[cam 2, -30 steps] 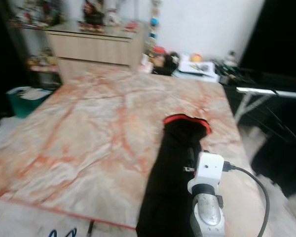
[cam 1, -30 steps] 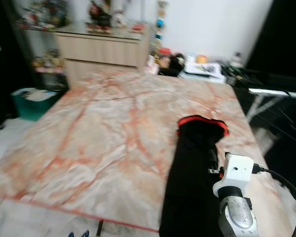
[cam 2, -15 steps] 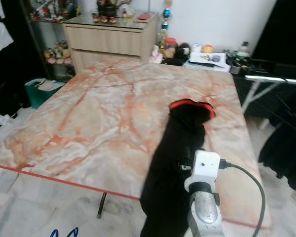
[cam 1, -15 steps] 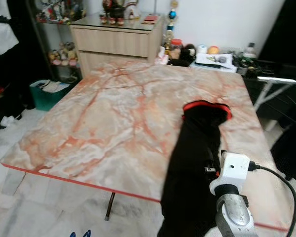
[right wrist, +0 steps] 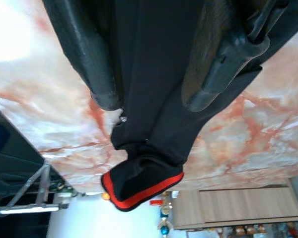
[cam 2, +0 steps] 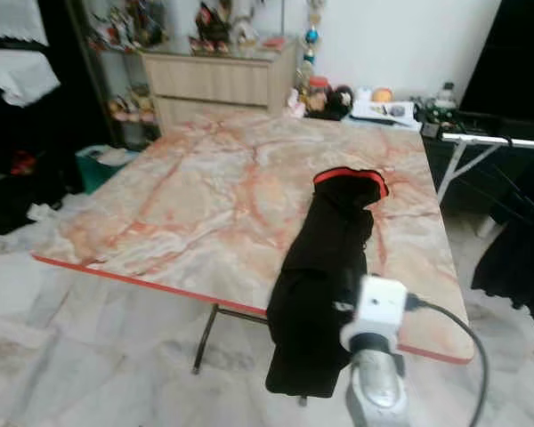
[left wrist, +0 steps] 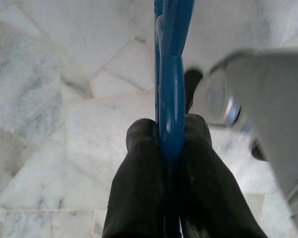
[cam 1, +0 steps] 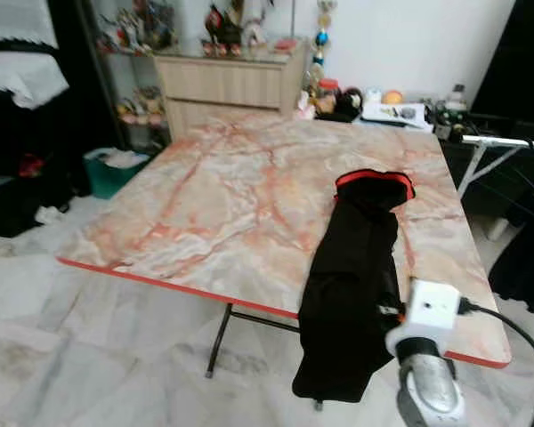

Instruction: Hang hanger

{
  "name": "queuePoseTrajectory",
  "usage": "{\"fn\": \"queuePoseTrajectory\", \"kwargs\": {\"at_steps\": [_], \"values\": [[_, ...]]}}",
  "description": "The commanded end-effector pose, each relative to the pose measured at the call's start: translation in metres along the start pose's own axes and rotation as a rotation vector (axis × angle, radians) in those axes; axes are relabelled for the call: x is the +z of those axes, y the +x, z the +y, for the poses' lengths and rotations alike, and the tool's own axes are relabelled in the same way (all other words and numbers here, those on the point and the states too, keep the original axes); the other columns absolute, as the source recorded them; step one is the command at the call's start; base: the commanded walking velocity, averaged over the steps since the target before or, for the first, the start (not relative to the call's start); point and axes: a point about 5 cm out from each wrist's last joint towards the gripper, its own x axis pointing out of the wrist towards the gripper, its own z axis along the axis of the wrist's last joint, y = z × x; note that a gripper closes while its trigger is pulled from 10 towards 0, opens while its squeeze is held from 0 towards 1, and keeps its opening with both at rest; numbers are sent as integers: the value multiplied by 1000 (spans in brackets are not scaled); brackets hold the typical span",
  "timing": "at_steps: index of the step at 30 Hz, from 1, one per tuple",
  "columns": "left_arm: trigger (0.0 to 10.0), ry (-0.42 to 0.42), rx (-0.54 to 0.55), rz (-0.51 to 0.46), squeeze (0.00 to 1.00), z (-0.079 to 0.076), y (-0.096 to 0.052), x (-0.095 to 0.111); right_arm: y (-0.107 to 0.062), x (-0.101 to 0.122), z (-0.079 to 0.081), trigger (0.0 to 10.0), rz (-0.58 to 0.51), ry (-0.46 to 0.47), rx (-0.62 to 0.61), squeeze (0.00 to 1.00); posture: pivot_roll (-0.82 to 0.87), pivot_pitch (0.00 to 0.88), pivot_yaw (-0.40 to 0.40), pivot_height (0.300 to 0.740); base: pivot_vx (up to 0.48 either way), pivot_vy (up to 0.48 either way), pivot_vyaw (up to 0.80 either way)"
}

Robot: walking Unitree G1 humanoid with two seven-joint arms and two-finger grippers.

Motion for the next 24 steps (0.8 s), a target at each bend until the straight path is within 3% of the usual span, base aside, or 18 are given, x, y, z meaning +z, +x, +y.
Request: {"fn": "queuePoseTrajectory", "kwargs": {"at_steps": [1,7,15,21,24], "values": [[10000,10,11,3,0,4,0,1,0,-3,5,10000,19,27,5,0,124,22,-23,740,0,0,0],[10000,-1,13,-8,0,4,0,3,0,-21,-7,10000,99,109,-80,0,125,21,-22,740,0,0,0],[10000,5,14,-14,0,5,0,4,-12,-61,-48,10000,248,240,-386,0,128,21,-21,740,0,0,0],[10000,7,13,-14,0,4,0,4,-17,-75,-50,10000,283,190,-380,0,126,22,-19,740,0,0,0],[10000,11,10,-14,0,4,0,5,-21,-93,-49,10000,360,205,-380,0,126,21,-20,740,0,0,0]]}}
